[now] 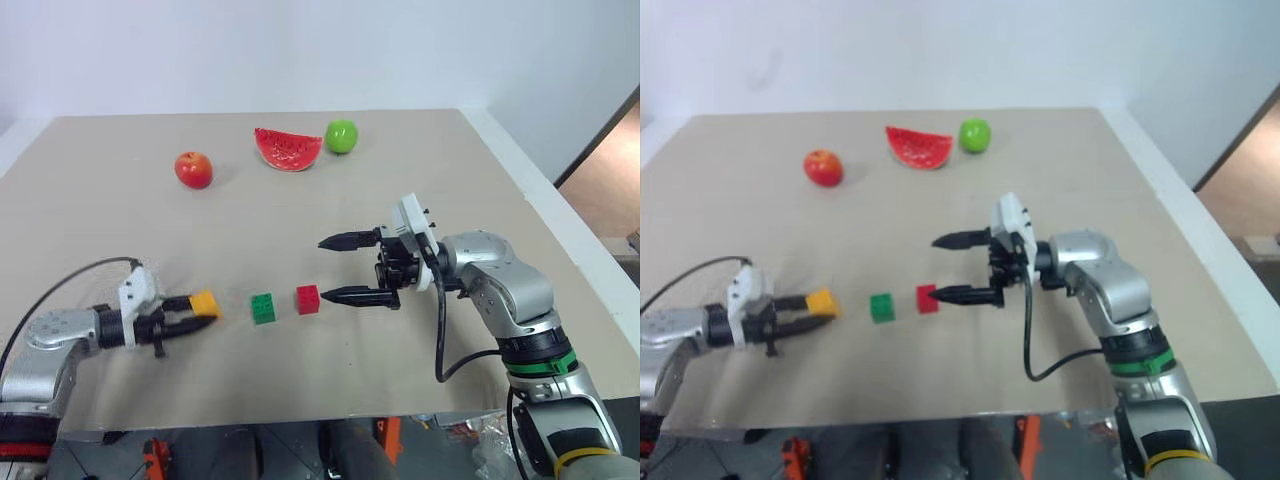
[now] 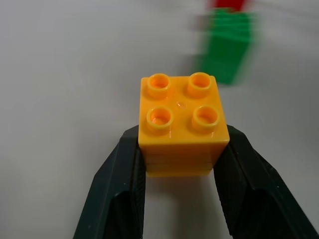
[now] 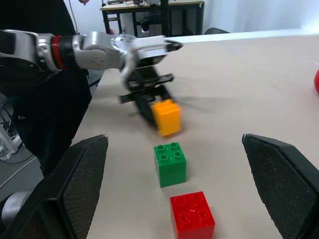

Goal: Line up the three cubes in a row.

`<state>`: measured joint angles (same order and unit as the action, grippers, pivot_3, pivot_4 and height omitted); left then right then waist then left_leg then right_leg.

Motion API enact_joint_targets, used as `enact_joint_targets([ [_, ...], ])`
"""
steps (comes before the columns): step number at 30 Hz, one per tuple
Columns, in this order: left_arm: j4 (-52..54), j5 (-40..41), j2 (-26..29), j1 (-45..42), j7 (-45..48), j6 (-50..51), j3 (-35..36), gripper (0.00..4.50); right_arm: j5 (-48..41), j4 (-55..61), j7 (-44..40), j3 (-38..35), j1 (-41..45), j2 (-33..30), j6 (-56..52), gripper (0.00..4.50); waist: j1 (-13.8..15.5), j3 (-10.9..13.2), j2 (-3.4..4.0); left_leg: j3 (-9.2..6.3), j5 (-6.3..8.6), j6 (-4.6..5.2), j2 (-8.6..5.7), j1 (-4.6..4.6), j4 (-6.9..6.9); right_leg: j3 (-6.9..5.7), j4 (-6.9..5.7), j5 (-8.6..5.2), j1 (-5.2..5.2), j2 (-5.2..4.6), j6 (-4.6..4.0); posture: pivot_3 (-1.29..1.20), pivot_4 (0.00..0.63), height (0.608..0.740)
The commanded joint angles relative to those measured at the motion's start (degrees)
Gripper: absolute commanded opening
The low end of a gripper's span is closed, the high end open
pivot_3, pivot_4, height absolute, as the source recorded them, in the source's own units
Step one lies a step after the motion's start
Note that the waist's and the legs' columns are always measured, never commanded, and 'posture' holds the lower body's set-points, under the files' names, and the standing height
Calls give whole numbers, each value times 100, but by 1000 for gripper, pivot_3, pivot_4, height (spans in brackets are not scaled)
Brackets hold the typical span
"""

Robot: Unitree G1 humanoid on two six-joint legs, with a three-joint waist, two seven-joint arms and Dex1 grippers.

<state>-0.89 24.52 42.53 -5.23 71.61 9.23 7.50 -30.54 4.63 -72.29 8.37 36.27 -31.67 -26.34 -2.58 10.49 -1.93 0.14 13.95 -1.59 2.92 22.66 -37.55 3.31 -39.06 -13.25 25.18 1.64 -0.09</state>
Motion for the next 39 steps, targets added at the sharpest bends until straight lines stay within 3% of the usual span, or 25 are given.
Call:
enact_joint_targets([
  [1, 372, 172, 183, 43, 223, 166, -57, 1316, 19, 175, -18, -84, -15, -44, 127, 4500, -1, 0, 0, -1, -4, 3, -1, -3, 0, -4, 0, 2, -4, 0, 0, 0, 150, 740],
  [22, -1219, -460, 410, -821, 1141, -1108, -413, 1316, 92, 237, -19, -138, -178, -228, 162, 4500, -9, 0, 0, 7, -6, 8, 1, -8, 4, 6, 0, 5, -1, 7, -6, 0, 150, 740],
  [36, -1769, -816, 350, -1048, 1056, -1576, -720, 1316, 81, 273, -2, -137, -214, -304, 127, 4500, -2, -1, 1, 4, -9, 13, -2, -17, 2, 2, -2, 8, -12, 5, -2, 0, 150, 740],
  [37, -1781, -816, 370, -1052, 1078, -1551, -740, 2360, 81, 273, -2, -134, -212, -303, 124, 4500, -4, -1, 1, 4, -10, 13, -2, -19, 1, 3, -2, 9, -13, 5, -2, 0, 150, 740],
  [39, -1798, -827, 409, -1058, 1126, -1565, -755, 2913, 83, 263, -3, -126, -202, -297, 122, 4500, -5, -1, 1, 5, -11, 15, -1, -18, 1, 4, -2, 12, -12, 7, -2, 0, 150, 740],
])
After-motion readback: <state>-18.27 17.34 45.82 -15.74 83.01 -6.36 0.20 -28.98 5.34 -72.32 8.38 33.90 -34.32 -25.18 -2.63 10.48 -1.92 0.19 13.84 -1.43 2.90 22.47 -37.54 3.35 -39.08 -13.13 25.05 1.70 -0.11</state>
